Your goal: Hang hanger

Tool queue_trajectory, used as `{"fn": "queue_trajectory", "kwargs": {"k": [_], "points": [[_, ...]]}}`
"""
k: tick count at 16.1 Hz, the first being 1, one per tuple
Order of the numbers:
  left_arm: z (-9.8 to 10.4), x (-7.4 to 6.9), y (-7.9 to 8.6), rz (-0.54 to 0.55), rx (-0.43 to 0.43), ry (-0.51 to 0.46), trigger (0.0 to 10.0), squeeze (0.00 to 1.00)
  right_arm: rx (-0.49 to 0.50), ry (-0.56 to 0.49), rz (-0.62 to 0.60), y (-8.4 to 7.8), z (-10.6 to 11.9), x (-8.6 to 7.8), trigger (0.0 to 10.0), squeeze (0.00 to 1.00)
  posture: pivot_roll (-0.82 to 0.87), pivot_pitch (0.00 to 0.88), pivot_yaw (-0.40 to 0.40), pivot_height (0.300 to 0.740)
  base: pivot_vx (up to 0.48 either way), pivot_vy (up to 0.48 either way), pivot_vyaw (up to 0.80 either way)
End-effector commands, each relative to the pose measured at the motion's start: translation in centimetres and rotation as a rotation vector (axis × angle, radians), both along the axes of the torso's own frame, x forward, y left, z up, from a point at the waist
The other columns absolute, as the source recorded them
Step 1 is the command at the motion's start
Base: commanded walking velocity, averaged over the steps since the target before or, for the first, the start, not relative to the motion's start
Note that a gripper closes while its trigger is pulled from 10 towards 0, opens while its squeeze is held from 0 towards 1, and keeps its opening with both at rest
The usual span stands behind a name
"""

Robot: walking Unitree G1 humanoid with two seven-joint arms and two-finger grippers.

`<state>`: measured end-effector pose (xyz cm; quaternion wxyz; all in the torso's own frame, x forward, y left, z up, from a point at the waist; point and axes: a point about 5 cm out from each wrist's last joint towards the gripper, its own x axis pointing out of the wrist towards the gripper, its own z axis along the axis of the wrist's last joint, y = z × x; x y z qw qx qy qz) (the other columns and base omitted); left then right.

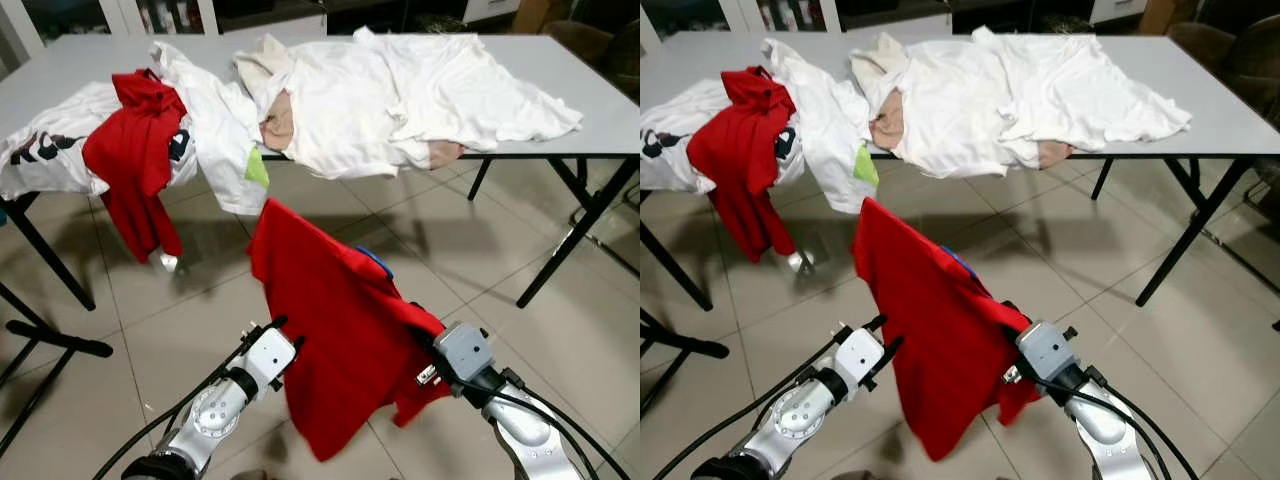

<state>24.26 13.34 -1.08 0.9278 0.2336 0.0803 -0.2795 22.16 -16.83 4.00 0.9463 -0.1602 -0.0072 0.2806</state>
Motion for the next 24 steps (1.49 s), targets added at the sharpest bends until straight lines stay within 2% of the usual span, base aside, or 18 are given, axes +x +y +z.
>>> {"fn": "queue_trajectory", "kwargs": {"k": [1, 6, 8, 10, 11, 12, 14, 24], "points": [[0.1, 0.2, 0.6, 0.011, 0.008, 0.003, 10.0, 0.00, 0.025, -0.044, -0.012, 0.2, 0.9, 0.6, 10.0, 0.00, 0.05, 0.016, 0.028, 0.740, 0.000, 0.000, 0.00], [0.2, 0.3, 0.7, 0.022, -0.022, 0.006, 10.0, 0.00, 0.033, -0.046, -0.020, 0.3, 0.9, 0.8, 10.0, 0.00, 0.05, 0.013, 0.031, 0.740, 0.000, 0.000, 0.00], [0.5, 0.4, 0.7, 0.021, -0.025, -0.009, 10.0, 0.00, 0.037, -0.104, -0.029, 0.3, 2.1, 1.3, 10.0, 0.00, 0.05, 0.012, 0.033, 0.740, 0.000, 0.000, 0.00], [0.8, 0.7, 0.6, 0.021, -0.034, -0.031, 10.0, 0.00, 0.064, -0.208, -0.039, 0.7, 4.6, 2.5, 10.0, 0.00, 0.05, 0.014, 0.036, 0.740, 0.000, 0.000, 0.00], [1.3, 1.0, 0.3, 0.019, -0.049, -0.054, 10.0, 0.00, 0.083, -0.295, -0.043, 0.9, 6.9, 3.5, 10.0, 0.00, 0.05, 0.014, 0.035, 0.740, 0.000, 0.000, 0.00], [1.5, 1.2, 0.2, 0.020, -0.057, -0.066, 10.0, 0.00, 0.087, -0.333, -0.047, 0.9, 7.9, 3.9, 10.0, 0.00, 0.05, 0.014, 0.035, 0.740, 0.000, 0.000, 0.00], [1.9, 1.5, 0.0, 0.027, -0.069, -0.079, 10.0, 0.00, 0.081, -0.359, -0.059, 0.7, 8.5, 4.4, 10.0, 0.00, 0.05, 0.013, 0.032, 0.740, 0.000, 0.000, 0.00], [2.1, 1.6, -0.2, 0.038, -0.082, -0.091, 10.0, 0.00, 0.048, -0.325, -0.081, 0.8, 8.0, 4.5, 10.0, 0.00, 0.05, 0.011, 0.029, 0.740, 0.000, 0.000, 0.00]]}}
